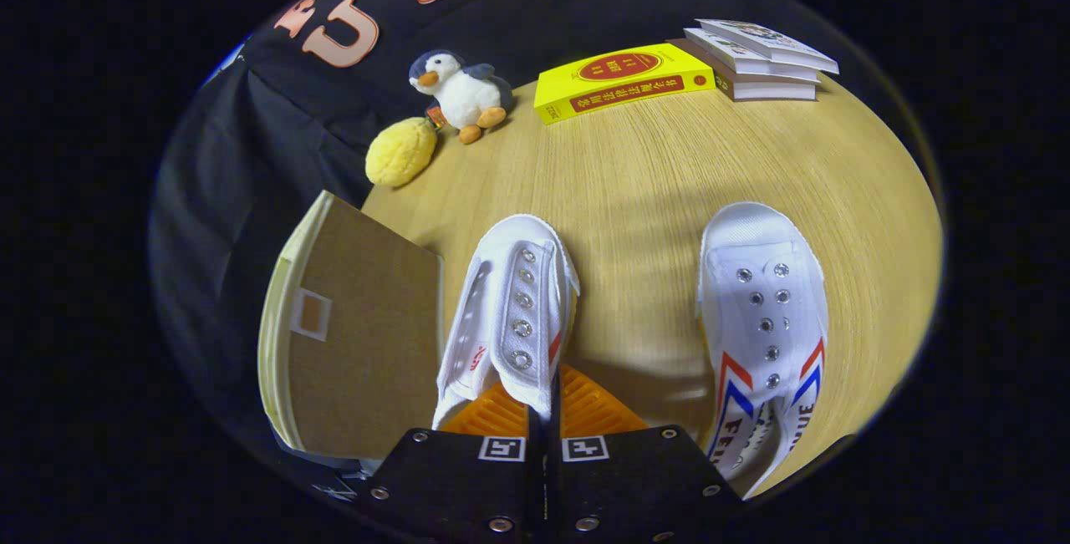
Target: Open the storage box then place both shoes into the box .Put the left shoe in first, then the right shoe, with the right side of both shoes facing outward in a uniform manner.
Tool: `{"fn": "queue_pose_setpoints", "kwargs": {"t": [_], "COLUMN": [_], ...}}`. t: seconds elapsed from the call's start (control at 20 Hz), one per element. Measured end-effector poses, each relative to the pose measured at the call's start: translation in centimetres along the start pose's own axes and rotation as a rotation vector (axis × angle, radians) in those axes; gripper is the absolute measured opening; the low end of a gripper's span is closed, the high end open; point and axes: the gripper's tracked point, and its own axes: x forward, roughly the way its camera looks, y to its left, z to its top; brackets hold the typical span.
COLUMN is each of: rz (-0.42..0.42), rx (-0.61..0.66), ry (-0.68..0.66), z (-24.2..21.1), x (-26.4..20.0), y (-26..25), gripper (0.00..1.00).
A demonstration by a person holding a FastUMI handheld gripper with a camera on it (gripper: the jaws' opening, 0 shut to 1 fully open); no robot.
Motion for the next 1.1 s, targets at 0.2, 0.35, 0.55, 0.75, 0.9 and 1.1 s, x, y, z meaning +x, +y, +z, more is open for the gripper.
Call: {"fn": "queue_pose_setpoints", "kwargs": {"t": [0.2, 0.35, 0.55, 0.75, 0.9, 1.1], "rz": [0.053, 0.101, 0.161, 0.153, 0.232, 0.261], "rx": [-0.03, -0.061, -0.087, -0.147, -0.061, -0.124], "ry": [-0.105, -0.173, -0.219, -0.245, -0.248, -0.247], "z": [4.0, 5.6, 7.2, 8.0, 8.4, 8.7], "x": [-3.5, -6.2, -8.6, -9.7, -10.4, -10.4], "y": [4.0, 7.4, 11.8, 14.7, 16.6, 19.9], "gripper": [0.01, 0.01, 0.01, 0.01, 0.01, 0.01]}}
